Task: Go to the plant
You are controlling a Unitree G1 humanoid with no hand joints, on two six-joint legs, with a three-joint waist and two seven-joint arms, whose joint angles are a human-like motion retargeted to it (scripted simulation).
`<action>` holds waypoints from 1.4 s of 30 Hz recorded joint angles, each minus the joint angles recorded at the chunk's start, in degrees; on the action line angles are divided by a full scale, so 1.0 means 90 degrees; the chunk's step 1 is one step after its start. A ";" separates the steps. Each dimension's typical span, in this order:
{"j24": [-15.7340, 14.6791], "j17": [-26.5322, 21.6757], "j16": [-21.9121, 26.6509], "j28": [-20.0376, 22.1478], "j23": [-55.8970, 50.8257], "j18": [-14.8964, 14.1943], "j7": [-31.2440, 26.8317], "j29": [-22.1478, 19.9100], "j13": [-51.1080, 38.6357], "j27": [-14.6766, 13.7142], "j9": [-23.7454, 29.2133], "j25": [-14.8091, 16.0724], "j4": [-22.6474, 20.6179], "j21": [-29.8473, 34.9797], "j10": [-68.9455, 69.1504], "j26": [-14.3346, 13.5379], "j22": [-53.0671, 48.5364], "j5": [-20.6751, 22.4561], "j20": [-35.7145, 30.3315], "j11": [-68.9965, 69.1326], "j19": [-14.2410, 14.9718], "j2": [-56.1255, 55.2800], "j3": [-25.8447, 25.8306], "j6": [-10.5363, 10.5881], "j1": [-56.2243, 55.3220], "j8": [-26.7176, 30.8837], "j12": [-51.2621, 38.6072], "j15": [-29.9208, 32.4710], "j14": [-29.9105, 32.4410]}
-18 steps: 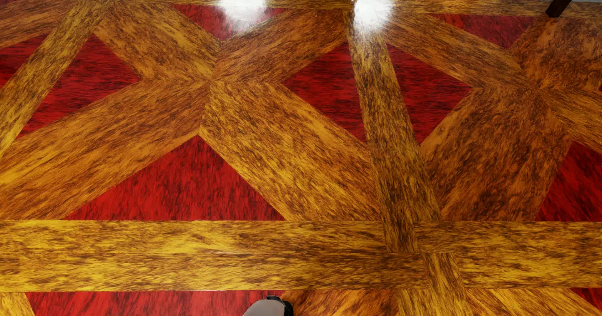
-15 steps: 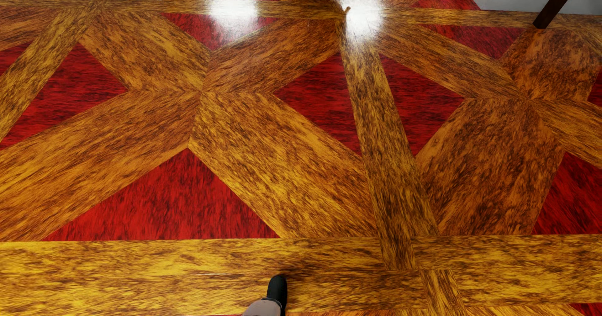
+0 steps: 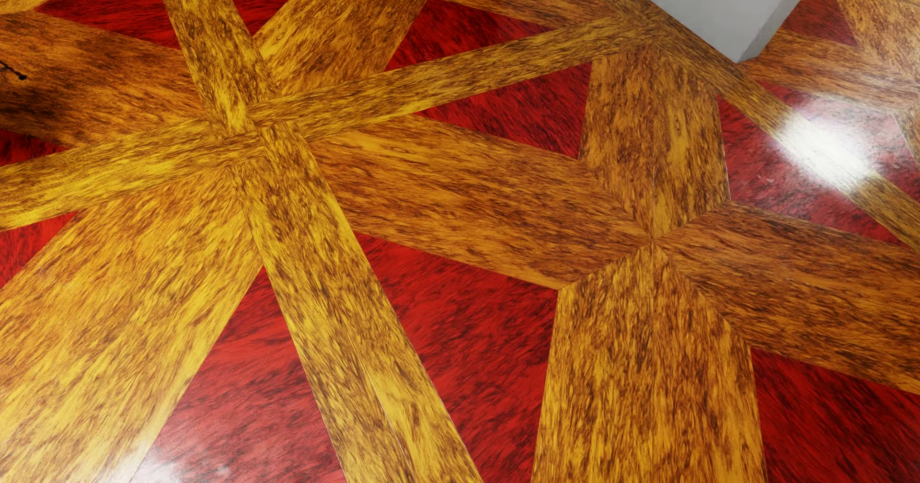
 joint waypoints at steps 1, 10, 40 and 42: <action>0.0000 -0.0103 0.0012 0.0000 0.0294 0.0000 0.0000 0.0000 0.0050 0.0000 -0.0026 0.0000 -0.0022 -0.0014 -0.0029 0.0000 -0.0174 -0.0028 0.0126 -0.0147 0.0000 -0.0104 -0.0101 0.0135 0.0249 0.0000 -0.0149 -0.0345 -0.0260; 0.0000 -0.0360 -0.0036 0.0000 0.1683 0.0000 0.0000 0.0000 0.0948 0.0000 -0.0422 0.0000 0.0612 -0.0262 -0.0258 0.0000 -0.0036 -0.0412 0.1131 -0.2545 0.0000 0.0070 -0.1416 0.0567 0.1667 0.0000 -0.1145 -0.1470 -0.1742; 0.0000 -0.0549 -0.0563 0.0000 0.0346 0.0000 0.0000 0.0000 0.0247 0.0000 0.0329 0.0000 0.1189 -0.0586 0.4176 0.0000 0.0175 0.0600 -0.1123 -0.1902 0.0000 -0.2776 -0.1758 0.0856 0.1642 0.0000 -0.0216 -0.0744 -0.0474; 0.0000 -0.0527 -0.0600 0.0000 0.0328 0.0000 0.0000 0.0000 0.0359 0.0000 0.0264 0.0000 0.1012 -0.0752 0.5013 0.0000 0.0254 0.0596 -0.0918 -0.2355 0.0000 -0.1896 -0.1535 0.0749 0.0326 0.0000 -0.0178 -0.0878 -0.0949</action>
